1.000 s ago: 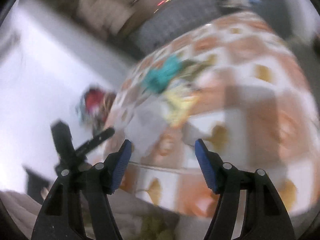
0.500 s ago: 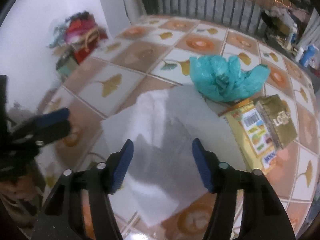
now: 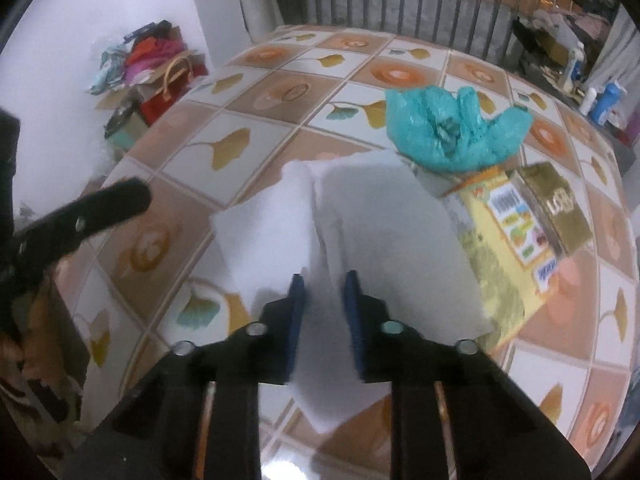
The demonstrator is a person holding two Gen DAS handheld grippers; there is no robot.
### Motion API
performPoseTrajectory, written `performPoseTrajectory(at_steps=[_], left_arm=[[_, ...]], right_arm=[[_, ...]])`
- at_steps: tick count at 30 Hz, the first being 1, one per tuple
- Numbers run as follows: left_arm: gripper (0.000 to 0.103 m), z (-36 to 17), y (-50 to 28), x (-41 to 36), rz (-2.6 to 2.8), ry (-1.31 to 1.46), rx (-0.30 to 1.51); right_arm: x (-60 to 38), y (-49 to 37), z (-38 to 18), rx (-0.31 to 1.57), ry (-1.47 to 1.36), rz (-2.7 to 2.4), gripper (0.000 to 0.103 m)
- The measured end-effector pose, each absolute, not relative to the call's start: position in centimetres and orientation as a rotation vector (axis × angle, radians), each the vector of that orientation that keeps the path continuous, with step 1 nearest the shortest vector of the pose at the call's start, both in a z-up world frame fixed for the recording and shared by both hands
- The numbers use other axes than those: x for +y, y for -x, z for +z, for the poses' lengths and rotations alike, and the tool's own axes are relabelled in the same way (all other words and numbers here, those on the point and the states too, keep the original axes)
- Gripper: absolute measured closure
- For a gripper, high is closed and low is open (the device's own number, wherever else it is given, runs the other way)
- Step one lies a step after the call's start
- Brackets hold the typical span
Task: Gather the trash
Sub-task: 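Grasp the large white paper sheet with the right tool, then grasp the teal plastic bag with the left tool while the right tool holds the sheet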
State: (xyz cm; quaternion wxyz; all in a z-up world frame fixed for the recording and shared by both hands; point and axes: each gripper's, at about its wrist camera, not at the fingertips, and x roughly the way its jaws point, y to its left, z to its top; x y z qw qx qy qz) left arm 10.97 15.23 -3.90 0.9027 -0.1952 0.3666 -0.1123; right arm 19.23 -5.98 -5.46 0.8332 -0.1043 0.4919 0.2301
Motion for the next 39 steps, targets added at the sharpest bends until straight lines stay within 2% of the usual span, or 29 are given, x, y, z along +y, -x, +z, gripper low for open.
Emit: performPoseTrajectory(at_steps=[1,3,11,19,21,26,31,35,39], left_arm=[[0.048,-3.8,-10.9,15.2,-0.233,0.399,0.757],[0.048,-3.4,-10.8,14.9,-0.24,0.391,0.754],[0.048,-1.9,-11.8,12.8,-0.289,0.332,0.754],[0.048,-0.8,-16.9,8.3,-0.358,0.248,0.767],[0.045,-0.8,-18.6,7.2,-0.359,0.234,0.774],[0.029,-1.0,-23.4,4.5,-0.397,0.185,0.808],[0.029,-2.5,-27.9,3.4,-0.351,0.233,0.904],[0.053,-3.0,-28.2,3.0,-0.347,0.231,0.914],[0.059,-2.7,-26.9,3.0,-0.352,0.212,0.895]], right_arm=[[-6.2,-19.1,-5.5,1.051,0.201,0.492,0.101],[-7.2,-18.6,-5.6,1.072,0.125,0.498,0.103],[-14.3,-15.5,-4.6,1.067,-0.172,0.46,0.103],[-22.7,-13.8,-4.7,1.011,-0.381,0.264,0.103],[-24.3,-13.7,-4.9,1.004,-0.428,0.221,0.103],[-26.3,-13.7,-5.5,1.003,-0.487,0.173,0.103],[-26.3,-13.8,-6.0,1.005,-0.523,0.175,0.103],[-26.5,-13.5,-6.2,1.002,-0.529,0.181,0.103],[-26.7,-13.3,-6.1,0.998,-0.534,0.183,0.103]])
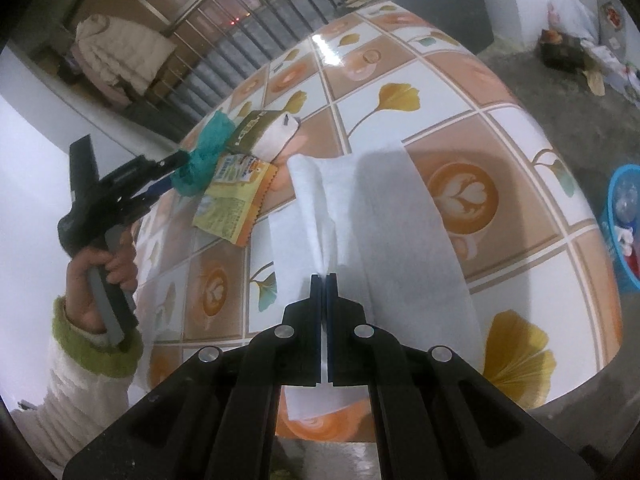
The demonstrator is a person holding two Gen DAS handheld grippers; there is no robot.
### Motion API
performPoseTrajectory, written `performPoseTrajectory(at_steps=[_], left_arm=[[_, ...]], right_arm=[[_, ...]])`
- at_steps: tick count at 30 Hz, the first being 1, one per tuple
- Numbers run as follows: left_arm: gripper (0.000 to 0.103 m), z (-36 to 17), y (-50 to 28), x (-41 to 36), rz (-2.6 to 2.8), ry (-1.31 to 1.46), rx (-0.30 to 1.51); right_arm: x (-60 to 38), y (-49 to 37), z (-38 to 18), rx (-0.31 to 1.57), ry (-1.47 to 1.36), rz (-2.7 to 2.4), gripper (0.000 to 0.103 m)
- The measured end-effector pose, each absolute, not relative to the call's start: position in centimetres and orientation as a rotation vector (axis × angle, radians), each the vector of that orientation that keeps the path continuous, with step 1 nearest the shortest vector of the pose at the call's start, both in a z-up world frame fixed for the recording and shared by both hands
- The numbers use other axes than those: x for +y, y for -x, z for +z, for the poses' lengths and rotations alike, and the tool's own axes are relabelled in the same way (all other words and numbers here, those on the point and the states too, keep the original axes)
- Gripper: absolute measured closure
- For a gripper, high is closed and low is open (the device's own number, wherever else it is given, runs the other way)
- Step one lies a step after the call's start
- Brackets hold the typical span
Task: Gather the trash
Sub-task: 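Grasp the teal plastic bag with the left tool while the right tool holds the sheet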
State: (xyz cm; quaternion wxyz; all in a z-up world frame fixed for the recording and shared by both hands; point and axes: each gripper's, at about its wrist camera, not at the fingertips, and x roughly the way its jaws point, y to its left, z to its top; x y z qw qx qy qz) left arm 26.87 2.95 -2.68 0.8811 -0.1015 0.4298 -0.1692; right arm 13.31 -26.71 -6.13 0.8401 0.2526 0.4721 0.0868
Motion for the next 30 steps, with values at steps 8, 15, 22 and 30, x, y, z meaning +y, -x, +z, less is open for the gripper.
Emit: performPoseTrajectory(at_steps=[8,15,22,30], left_arm=[[0.059,0.0,-20.5,4.8,-0.306,0.1,0.781],[0.053,-1.6,-15.4,6.1,-0.289,0.089,0.898],[0.043,-2.4,-12.0,6.9,-0.423,0.248,1.01],[0.038,-1.9,-10.2,6.4,-0.661,0.389,1.065]], right_arm=[[-27.4,-12.7,-5.8,0.992,-0.537,0.179,0.103],[-27.3,-13.0,-5.9,1.001,-0.539,0.179,0.103],[-27.4,-13.0,-5.8,1.006,-0.542,0.169,0.103],[-27.4,-12.8,-6.2,1.021,-0.551,0.162,0.103]])
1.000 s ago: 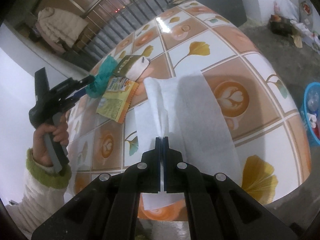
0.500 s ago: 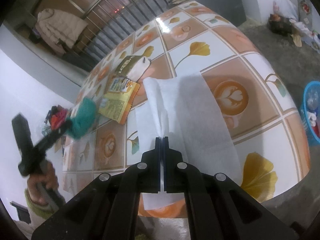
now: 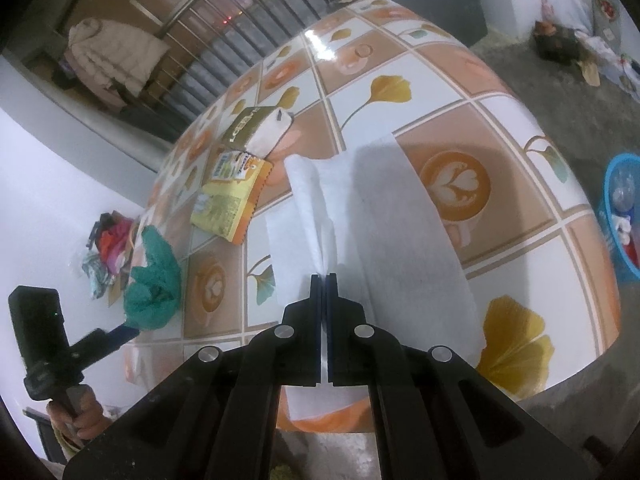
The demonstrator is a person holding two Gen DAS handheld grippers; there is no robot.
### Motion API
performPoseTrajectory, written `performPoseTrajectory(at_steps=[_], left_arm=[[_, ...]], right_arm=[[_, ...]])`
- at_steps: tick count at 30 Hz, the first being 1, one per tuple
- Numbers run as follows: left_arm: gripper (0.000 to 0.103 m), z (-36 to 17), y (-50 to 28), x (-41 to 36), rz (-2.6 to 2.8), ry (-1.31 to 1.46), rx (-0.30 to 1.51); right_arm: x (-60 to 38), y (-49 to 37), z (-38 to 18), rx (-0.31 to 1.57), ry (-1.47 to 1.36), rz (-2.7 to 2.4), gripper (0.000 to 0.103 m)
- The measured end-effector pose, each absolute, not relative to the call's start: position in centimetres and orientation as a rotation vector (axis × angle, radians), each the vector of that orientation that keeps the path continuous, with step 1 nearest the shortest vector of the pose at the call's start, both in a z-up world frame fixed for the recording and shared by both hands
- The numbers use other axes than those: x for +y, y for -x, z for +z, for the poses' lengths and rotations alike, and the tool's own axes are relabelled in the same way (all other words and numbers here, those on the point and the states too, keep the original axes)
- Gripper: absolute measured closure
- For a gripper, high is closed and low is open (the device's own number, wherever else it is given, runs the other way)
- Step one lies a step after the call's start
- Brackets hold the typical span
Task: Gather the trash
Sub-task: 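Lift the teal bag with the left tool while the right tool lifts the white sheet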
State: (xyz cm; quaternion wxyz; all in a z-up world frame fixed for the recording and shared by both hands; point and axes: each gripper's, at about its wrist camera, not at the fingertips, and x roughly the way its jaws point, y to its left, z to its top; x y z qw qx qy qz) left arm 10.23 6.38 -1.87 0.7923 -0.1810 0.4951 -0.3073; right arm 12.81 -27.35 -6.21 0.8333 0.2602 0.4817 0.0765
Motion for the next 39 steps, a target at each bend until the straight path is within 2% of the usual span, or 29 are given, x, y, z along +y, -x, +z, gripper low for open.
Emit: performPoseTrajectory(at_steps=[4,11,22,29,39], left_arm=[[0.037,-1.7,-11.1,7.7,-0.554,0.397,1.03],[0.037,-4.2,-14.1,10.1,-0.465,0.616,1.099],[0.038,-4.1,-14.0,6.6,-0.436,0.422,1.057],[0.052,-4.4,-13.9,6.3,-0.418,0.392,1.042],[0.058,-3.8,-13.1,6.2,-0.448,0.375,0.988]], right_arm=[[-27.4,-12.7,-6.1,1.02,-0.552,0.162,0.103],[-27.4,-12.8,-6.2,1.021,-0.55,0.162,0.103],[-27.4,-12.7,-6.1,1.021,-0.55,0.162,0.102],[-27.4,-12.5,-6.1,1.018,-0.567,0.167,0.102],[-27.4,-11.9,-5.7,0.994,-0.587,0.176,0.103]])
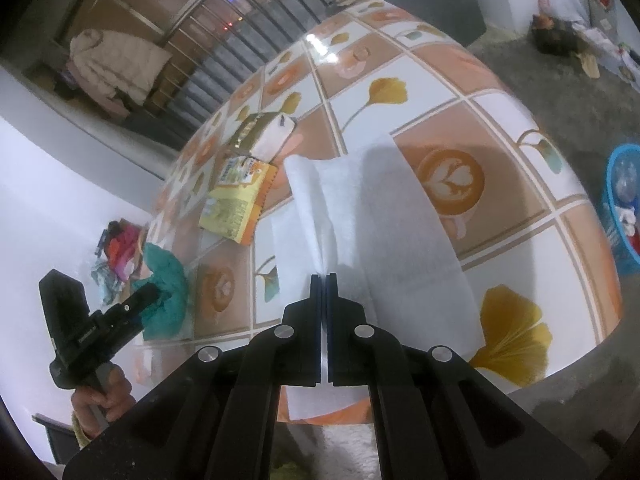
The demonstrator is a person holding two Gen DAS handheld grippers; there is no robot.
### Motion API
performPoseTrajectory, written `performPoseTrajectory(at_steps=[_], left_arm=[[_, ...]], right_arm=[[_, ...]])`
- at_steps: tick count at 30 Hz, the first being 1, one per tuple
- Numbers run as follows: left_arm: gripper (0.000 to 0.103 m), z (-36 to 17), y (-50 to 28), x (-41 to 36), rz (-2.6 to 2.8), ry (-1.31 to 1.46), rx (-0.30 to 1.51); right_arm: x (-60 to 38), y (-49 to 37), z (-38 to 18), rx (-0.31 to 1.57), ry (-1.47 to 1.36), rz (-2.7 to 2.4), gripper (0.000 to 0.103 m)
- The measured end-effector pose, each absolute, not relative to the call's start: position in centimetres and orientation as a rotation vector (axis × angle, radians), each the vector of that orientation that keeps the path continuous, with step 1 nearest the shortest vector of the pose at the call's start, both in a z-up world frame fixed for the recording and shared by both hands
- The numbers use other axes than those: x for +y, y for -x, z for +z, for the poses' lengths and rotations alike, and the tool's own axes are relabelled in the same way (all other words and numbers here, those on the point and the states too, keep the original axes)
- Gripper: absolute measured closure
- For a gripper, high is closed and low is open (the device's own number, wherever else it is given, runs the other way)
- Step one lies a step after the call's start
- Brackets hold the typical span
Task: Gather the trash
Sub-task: 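Lift the teal bag with the left tool while the right tool lifts the white sheet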
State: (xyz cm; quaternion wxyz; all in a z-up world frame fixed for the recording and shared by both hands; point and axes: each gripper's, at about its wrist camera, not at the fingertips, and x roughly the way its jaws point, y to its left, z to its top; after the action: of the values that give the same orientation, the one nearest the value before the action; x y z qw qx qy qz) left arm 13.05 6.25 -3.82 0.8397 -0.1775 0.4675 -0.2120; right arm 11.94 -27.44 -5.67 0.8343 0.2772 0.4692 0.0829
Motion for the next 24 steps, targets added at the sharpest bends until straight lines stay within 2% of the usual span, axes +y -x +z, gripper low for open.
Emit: performPoseTrajectory(at_steps=[15,24], left_arm=[[0.059,0.7,-11.1,5.0,-0.534,0.302,0.853],[0.059,3.7,-11.1,1.6,-0.603,0.226,0.798]], right_arm=[[-29.2,-10.8,-1.9,0.872,-0.611,0.187,0.103],[-33.0,-9.0,-0.8,0.794,-0.662,0.142,0.103]])
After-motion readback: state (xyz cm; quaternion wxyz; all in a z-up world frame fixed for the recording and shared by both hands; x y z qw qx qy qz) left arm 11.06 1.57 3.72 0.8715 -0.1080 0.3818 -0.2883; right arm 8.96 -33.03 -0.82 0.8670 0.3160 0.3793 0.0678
